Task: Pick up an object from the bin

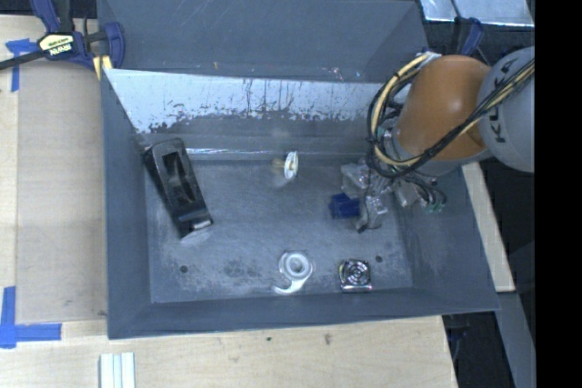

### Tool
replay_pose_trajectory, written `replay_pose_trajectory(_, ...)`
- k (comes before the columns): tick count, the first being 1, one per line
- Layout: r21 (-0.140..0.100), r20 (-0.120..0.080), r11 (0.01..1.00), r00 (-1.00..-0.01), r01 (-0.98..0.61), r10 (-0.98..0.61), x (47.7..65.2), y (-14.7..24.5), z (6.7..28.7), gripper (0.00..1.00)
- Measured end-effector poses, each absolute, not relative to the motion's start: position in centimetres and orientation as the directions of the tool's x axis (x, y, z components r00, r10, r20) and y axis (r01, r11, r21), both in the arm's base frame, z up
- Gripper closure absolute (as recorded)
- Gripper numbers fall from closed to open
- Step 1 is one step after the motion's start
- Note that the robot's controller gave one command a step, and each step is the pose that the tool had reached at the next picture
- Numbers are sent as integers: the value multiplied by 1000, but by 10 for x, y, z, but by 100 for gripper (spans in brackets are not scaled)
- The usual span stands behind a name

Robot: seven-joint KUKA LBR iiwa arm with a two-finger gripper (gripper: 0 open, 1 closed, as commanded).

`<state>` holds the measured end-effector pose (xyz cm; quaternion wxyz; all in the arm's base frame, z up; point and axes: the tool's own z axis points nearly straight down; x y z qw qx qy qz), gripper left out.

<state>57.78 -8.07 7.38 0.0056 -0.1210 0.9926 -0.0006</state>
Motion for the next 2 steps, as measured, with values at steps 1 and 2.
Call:
replay_pose_trajectory(1,-3,-13,956,-955,-295,-295,564,-78,170,100)
replay_pose_trajectory(2,-3,-13,956,-956,-295,-295,564,-78,170,100)
